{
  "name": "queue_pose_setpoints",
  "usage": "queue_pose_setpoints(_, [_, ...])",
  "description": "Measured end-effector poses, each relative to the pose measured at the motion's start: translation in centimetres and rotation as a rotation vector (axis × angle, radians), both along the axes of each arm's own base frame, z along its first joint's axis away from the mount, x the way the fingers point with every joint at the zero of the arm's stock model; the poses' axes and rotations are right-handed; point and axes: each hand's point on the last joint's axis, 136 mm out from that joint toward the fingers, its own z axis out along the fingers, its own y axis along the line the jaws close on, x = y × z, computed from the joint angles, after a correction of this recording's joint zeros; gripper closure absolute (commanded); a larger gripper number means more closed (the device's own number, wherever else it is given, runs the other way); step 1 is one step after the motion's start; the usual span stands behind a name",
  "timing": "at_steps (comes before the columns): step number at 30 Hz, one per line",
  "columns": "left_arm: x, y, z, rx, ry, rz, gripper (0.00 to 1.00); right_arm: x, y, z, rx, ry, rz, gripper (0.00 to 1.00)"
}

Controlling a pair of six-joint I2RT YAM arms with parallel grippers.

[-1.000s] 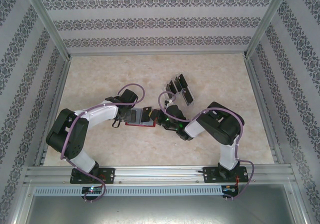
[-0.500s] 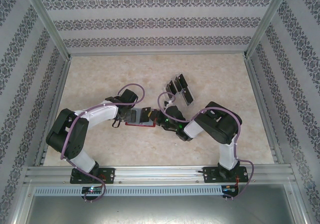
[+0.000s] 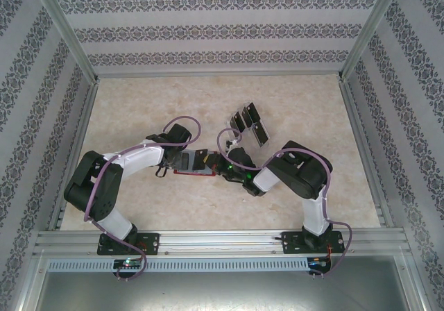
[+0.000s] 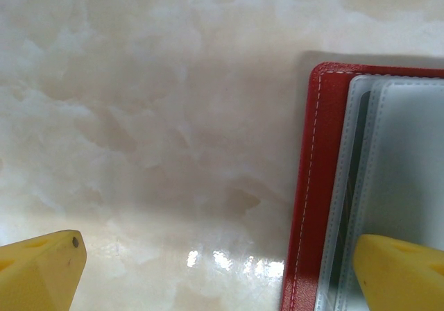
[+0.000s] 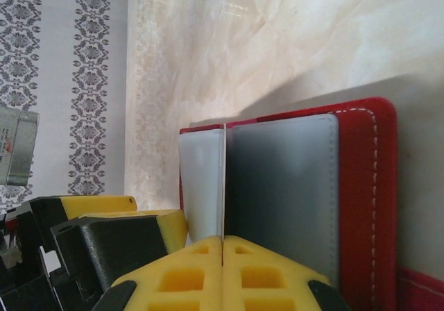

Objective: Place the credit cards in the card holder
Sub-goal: Insert the credit card into the card slot.

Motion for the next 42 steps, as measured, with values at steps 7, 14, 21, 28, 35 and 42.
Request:
queue_pose_setpoints(7, [0.00,0.00,0.00,0.000,0.000,0.000,0.00,-0.12,-0.02,-0.07,0.003,0.006,-0.001,1.00])
queue_pose_setpoints(14, [-0.01,0.00,0.00,0.000,0.000,0.000,0.00,-0.52,-0.15,-0.23,0.007,0.011,0.000,1.00])
queue_pose_setpoints(21, [-0.01,0.00,0.00,0.000,0.000,0.000,0.00,-0.84,-0.12,-0.21,0.020,0.020,-0.006,1.00])
queue_pose_setpoints(28, [-0.02,0.01,0.00,0.000,0.001,0.000,0.00,-0.83,-0.19,-0.57,0.017,0.024,-0.009,1.00])
queue_pose_setpoints(35, [-0.02,0.01,0.00,0.000,0.001,0.000,0.00,-0.51,0.17,-0.77,0.019,0.023,-0.009,1.00])
queue_pose_setpoints(42, [0.00,0.02,0.00,0.001,0.000,0.001,0.00,-0.15,0.57,-0.67,0.023,0.020,-0.008,1.00])
